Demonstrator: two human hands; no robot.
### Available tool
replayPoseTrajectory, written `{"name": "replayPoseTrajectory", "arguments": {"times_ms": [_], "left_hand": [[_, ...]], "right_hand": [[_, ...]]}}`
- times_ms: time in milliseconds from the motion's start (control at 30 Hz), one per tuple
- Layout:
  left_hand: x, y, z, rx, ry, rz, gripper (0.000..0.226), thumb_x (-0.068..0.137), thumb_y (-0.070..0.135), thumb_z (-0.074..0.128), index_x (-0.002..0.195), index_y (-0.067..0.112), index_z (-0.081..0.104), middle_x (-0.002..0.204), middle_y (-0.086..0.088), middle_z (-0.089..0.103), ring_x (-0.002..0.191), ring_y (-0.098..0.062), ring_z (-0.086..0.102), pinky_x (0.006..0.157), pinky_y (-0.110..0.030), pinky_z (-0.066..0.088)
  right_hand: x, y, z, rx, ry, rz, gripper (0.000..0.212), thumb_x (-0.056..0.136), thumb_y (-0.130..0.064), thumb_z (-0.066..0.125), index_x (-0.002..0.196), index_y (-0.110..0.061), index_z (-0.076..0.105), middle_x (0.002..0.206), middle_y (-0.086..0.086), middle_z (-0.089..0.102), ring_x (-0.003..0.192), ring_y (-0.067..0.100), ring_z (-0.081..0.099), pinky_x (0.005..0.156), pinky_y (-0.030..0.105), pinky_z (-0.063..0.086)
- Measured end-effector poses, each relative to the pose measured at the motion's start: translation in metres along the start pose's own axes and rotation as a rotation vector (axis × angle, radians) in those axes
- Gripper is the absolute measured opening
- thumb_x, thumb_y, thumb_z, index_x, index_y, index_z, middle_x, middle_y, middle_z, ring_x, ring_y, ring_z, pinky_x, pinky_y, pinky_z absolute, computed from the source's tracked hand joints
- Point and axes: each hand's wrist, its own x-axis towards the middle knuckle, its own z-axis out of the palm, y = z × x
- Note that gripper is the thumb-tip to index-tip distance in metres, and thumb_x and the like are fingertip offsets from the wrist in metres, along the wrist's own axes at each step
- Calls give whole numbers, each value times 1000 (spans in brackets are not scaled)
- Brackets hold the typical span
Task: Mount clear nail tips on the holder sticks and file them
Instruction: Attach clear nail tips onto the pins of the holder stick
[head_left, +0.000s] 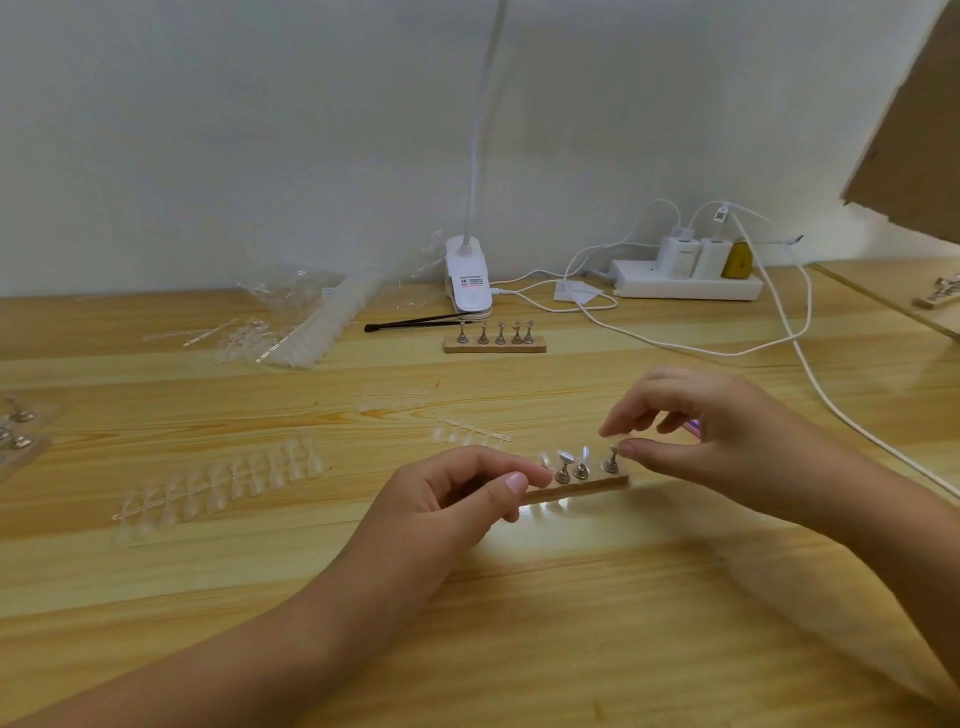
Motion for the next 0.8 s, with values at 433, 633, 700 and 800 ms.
{"name": "replayPoseTrajectory", "arguments": {"times_ms": [433,633,700,800], "left_hand": [[1,-6,-2,6,-25,30,13,89,42,65,93,39,77,70,18,62,64,8,52,64,-8,42],[0,-4,-2,21,-17,32,18,85,42,61,93,39,77,70,17,61,63,6,51,63,-9,41],[1,-4,-2,29,-21,35,20,84,42,60,94,39,77,71,17,61,64,6,50,64,-10,42],[1,-2,-5,42,-35,71,19,85,41,61,95,38,76,73,19,63,66,5,53,67,-10,44]], "right_hand": [[4,12,10,-17,-8,-14,14,82,-18,76,88,-30,72,90,-18,66,91,3,62,80,19,49],[6,17,10,91,-41,37,13,82,-20,76,92,-28,73,93,-17,68,94,4,64,86,24,52],[5,18,6,150,-77,75,20,81,-25,76,99,-33,72,97,-20,69,98,2,64,87,21,52],[3,21,-4,220,-36,119,26,83,-27,73,106,-37,70,97,-21,70,96,-3,64,81,10,49]]}}
